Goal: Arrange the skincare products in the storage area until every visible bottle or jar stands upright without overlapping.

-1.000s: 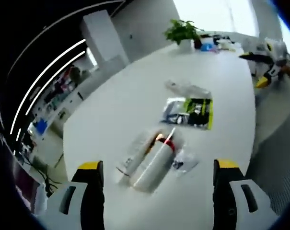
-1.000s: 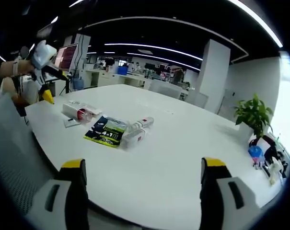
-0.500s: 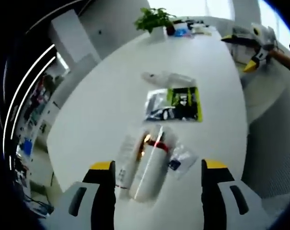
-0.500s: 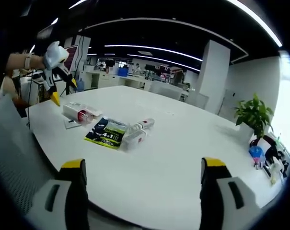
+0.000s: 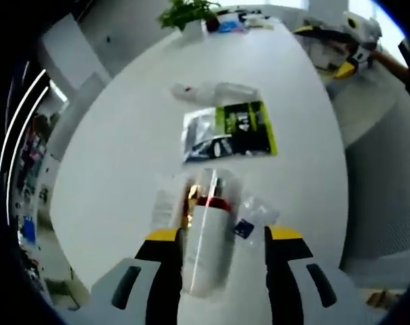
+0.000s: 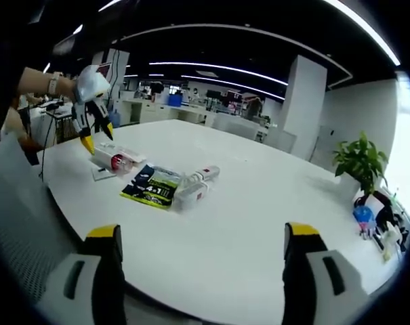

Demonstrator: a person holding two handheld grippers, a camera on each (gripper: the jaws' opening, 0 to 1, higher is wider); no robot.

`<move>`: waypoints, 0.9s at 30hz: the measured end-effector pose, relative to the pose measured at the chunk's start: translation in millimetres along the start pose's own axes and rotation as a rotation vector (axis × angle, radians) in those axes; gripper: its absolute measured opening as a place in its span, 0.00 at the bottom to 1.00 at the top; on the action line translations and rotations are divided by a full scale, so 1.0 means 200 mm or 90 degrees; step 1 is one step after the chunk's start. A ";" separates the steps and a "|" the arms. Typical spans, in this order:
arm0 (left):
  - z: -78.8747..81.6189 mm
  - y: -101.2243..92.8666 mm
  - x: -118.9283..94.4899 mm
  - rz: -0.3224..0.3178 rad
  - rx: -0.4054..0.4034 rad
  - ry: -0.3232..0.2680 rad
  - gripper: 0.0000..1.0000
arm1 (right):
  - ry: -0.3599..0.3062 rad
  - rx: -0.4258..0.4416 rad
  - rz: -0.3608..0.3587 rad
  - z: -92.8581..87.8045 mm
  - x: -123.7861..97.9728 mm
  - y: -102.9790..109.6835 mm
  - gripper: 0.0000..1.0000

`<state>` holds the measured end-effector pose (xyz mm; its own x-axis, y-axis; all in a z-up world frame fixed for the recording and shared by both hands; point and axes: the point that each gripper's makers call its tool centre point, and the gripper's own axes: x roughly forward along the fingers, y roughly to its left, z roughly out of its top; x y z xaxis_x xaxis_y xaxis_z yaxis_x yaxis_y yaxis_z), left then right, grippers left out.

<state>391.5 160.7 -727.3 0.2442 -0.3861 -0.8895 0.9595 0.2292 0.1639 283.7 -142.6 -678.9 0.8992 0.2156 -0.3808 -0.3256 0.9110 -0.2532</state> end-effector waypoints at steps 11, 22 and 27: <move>-0.06 0.07 0.13 -0.028 0.009 0.040 0.40 | 0.021 -0.005 0.009 -0.02 0.01 0.01 0.99; -0.08 0.09 0.25 -0.053 0.010 0.052 0.34 | 0.050 -0.011 0.013 -0.06 0.01 0.02 0.99; -0.09 0.10 0.27 -0.053 0.024 0.057 0.32 | 0.059 -0.013 0.011 -0.07 0.01 0.02 0.99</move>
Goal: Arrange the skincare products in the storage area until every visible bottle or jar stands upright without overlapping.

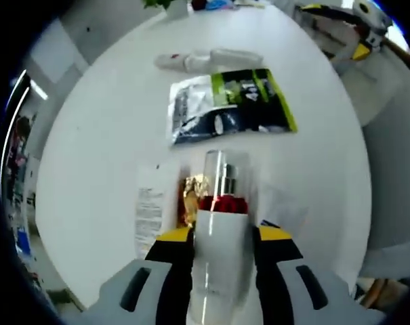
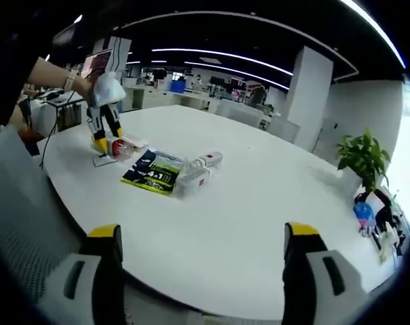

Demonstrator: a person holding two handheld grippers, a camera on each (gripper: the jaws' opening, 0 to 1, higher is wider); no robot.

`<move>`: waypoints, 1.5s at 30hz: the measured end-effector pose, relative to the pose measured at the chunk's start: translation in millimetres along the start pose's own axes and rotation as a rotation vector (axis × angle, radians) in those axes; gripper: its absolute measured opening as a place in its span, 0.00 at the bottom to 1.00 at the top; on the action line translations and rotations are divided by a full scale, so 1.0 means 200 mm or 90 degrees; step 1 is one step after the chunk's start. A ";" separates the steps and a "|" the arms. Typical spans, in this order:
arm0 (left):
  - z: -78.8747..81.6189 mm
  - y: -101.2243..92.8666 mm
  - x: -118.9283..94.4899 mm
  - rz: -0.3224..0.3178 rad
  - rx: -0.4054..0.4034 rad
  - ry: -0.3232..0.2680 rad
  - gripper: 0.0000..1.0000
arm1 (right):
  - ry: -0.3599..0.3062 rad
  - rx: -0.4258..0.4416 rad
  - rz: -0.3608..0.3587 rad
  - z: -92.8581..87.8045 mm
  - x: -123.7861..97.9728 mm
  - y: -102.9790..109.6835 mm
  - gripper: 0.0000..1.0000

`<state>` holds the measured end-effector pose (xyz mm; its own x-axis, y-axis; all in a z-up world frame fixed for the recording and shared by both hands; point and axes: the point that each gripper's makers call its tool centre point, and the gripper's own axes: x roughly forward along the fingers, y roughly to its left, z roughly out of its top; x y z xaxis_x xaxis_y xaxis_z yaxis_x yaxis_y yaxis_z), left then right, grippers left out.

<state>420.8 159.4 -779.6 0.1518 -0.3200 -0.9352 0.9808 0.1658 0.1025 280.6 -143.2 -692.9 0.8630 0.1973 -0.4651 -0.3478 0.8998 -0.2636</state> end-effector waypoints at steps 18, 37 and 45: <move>0.00 -0.02 0.00 0.028 0.007 -0.026 0.25 | 0.025 -0.013 0.004 -0.03 0.00 0.01 0.99; 0.01 0.00 -0.23 0.156 -0.052 -0.144 0.24 | 0.069 -0.083 0.043 -0.05 0.02 0.04 0.89; 0.04 0.01 -0.33 0.200 -0.091 -0.202 0.24 | 0.082 -0.122 0.049 -0.03 0.02 0.03 0.88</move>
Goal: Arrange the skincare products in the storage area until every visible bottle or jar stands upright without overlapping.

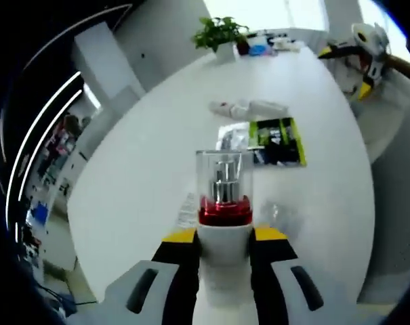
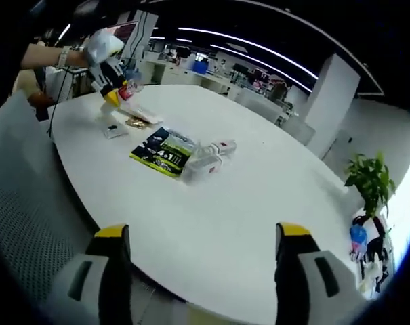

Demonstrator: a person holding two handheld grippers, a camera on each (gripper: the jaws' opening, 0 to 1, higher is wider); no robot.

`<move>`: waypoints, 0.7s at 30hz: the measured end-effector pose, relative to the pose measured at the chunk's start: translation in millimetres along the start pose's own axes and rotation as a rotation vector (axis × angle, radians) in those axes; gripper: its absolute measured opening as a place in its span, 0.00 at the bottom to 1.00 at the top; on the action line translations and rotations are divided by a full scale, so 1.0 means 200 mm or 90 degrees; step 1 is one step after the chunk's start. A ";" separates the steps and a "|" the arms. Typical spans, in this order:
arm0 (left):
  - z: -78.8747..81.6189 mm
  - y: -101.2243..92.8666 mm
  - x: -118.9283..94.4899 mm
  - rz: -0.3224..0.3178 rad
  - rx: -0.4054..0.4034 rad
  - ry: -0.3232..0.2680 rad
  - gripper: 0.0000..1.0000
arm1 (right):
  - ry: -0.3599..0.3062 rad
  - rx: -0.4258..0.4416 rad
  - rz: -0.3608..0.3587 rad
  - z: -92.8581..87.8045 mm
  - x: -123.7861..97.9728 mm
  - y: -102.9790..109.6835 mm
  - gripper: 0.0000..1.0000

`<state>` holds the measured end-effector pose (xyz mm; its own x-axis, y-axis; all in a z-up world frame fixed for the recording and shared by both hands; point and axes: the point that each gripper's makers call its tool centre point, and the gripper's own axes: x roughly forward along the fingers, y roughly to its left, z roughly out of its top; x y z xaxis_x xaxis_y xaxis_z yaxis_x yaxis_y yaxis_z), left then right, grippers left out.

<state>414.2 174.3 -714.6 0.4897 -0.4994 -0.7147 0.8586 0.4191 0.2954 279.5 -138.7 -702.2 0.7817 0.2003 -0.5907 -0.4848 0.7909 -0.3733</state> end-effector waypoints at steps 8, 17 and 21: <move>0.09 0.02 -0.07 0.038 -0.066 -0.072 0.24 | 0.022 -0.020 0.015 -0.01 -0.01 0.01 0.86; 0.29 -0.08 -0.13 0.025 -0.071 -0.135 0.24 | 0.021 -0.039 0.039 0.05 0.00 0.02 0.83; 0.39 -0.19 -0.11 -0.002 -0.084 -0.167 0.24 | -0.015 -0.009 0.073 0.14 0.02 0.06 0.83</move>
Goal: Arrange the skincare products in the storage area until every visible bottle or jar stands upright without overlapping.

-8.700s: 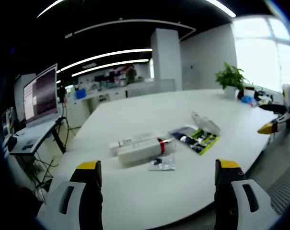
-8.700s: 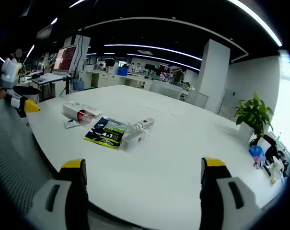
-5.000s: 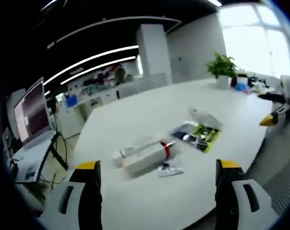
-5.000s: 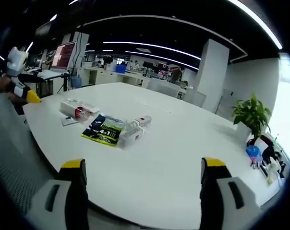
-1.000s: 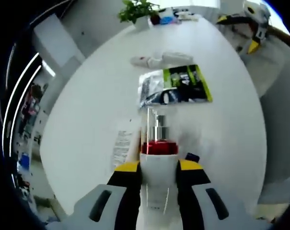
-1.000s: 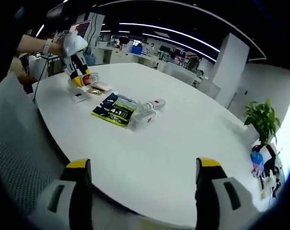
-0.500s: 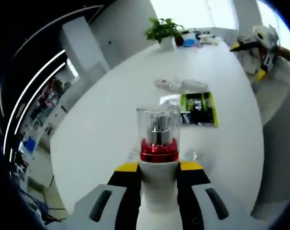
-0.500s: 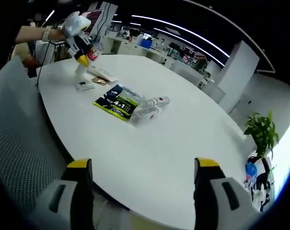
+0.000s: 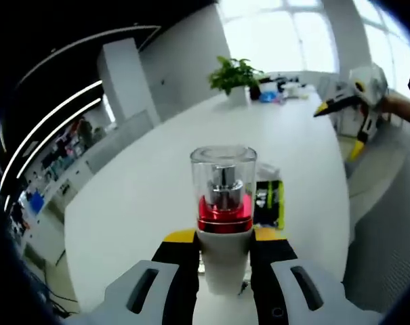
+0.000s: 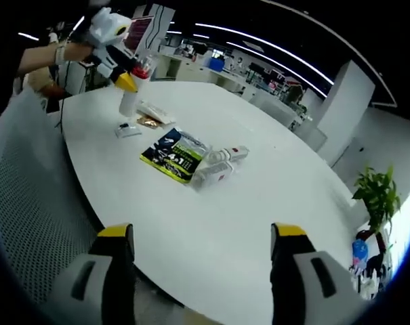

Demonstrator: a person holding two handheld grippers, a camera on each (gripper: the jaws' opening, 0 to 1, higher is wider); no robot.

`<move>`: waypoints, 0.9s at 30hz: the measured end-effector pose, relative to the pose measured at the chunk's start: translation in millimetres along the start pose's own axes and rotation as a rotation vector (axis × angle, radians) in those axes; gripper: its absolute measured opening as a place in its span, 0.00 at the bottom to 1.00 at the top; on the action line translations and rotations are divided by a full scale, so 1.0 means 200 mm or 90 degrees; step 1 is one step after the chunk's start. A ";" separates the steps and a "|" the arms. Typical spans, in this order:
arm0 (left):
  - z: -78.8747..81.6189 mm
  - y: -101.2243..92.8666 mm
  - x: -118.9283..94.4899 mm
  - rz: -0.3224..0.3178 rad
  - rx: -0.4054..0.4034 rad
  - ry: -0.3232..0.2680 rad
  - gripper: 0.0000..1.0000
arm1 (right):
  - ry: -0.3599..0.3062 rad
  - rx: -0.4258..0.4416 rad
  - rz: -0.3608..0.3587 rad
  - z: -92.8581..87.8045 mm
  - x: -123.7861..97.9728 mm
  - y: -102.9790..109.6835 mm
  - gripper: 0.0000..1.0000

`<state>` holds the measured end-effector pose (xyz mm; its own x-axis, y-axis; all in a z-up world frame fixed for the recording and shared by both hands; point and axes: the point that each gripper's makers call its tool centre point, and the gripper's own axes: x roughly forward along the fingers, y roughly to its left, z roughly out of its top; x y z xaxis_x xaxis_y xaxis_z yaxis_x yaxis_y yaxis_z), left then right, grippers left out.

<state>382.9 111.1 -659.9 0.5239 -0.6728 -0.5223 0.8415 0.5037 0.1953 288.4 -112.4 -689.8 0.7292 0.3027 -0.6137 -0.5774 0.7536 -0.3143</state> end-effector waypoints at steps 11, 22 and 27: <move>0.11 -0.29 0.12 -0.068 -0.023 -0.035 0.24 | -0.106 0.095 0.073 0.28 0.06 0.11 0.67; 0.15 -0.46 0.23 -0.110 -0.032 -0.037 0.24 | -0.230 0.257 0.172 0.53 0.06 0.17 0.44; 0.18 -0.54 0.27 -0.116 -0.024 -0.040 0.24 | -0.257 0.332 0.197 0.58 0.11 0.20 0.43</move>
<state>325.1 1.8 -679.9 0.3712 -0.7868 -0.4932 0.9183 0.3896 0.0698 322.8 -8.0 -632.4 0.6977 0.6625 -0.2726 -0.6020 0.7485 0.2782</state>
